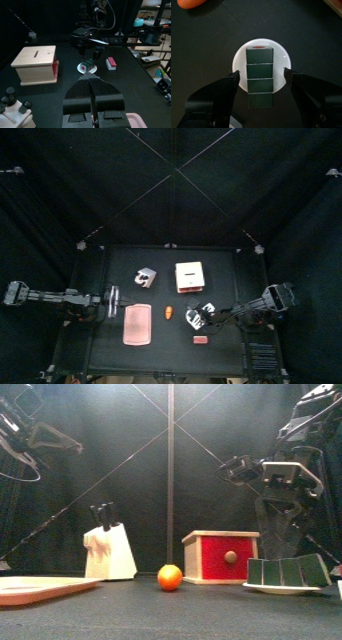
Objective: Grab sushi roll
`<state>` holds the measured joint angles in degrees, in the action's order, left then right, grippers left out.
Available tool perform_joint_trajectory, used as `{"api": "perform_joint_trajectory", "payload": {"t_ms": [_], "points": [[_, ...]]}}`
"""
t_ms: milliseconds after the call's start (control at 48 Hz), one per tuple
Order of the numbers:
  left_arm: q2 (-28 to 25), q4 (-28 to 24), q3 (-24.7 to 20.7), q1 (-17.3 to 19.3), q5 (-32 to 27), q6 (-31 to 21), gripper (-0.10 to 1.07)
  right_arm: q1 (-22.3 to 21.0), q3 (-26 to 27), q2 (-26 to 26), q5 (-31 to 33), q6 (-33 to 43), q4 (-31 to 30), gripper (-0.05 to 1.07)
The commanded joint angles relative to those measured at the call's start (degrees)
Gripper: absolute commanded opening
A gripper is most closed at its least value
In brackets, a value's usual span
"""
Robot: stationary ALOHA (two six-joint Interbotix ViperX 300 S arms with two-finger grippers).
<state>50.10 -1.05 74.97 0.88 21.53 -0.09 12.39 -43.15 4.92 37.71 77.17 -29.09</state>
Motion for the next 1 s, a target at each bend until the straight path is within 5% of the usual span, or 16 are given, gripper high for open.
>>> {"api": "perform_joint_trajectory", "payload": {"t_ms": [0,979], "points": [[-0.1,0.0,-0.7,0.0,0.6,0.0,-0.02,-0.1,1.1,1.1,0.0,-0.1,-0.1,0.99],[-0.1,1.0,-0.5,0.0,0.6,-0.2,-0.02,-0.1,0.8,-2.0,-0.5,-0.1,-0.1,0.91]]}}
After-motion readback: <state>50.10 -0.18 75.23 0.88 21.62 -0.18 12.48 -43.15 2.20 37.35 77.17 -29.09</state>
